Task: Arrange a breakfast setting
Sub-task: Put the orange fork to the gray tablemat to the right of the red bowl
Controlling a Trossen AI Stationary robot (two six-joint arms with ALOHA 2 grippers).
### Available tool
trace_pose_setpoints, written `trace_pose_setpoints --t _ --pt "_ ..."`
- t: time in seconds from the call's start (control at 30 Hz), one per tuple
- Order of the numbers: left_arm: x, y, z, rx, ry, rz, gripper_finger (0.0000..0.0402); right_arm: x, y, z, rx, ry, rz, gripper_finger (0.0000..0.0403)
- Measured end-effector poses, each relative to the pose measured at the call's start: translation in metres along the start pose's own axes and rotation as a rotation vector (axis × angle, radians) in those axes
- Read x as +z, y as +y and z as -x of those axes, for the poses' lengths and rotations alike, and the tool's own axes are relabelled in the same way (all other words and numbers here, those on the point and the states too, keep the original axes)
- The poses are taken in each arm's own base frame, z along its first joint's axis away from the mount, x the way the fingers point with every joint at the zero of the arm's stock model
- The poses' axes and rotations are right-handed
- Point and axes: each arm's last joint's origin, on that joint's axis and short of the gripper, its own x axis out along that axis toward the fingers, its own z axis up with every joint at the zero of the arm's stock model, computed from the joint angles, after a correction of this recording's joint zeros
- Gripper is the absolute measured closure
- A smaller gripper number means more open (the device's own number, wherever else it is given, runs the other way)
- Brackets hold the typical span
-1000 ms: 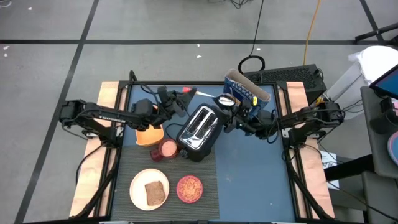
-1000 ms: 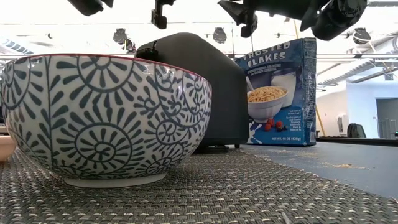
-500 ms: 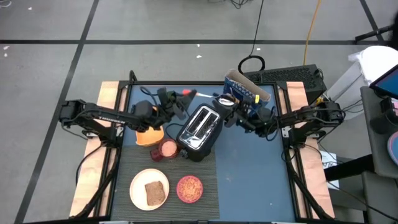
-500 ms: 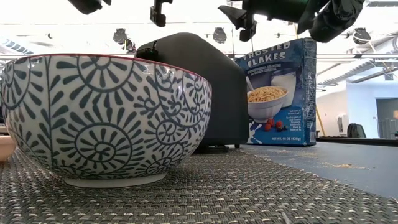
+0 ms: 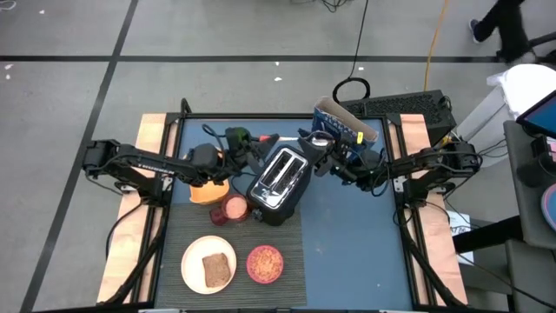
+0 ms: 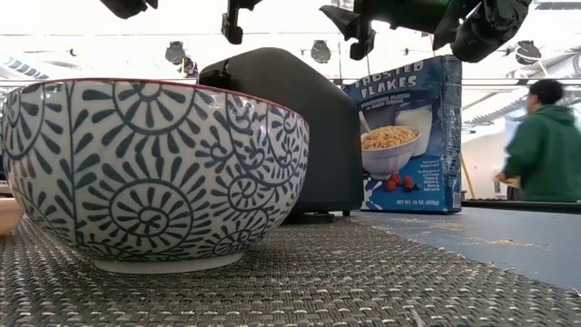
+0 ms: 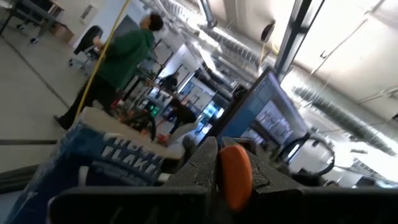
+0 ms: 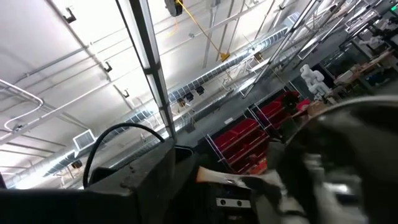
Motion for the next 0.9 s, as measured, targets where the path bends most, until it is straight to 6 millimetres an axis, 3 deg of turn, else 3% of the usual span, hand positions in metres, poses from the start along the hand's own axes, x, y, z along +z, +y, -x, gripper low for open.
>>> trace_pose_setpoints --t 0.5,0.9 --pt "-0.004 0.0007 0.0006 0.006 0.04 -0.031 0.0382 -0.0003 -0.0015 -0.0002 -0.022 -0.003 0.0 0.0303" --pt "-0.0059 0.0008 0.001 0.007 0.058 -0.031 0.0382 -0.0009 -0.0014 -0.0002 -0.017 0.006 -0.011 0.0304"
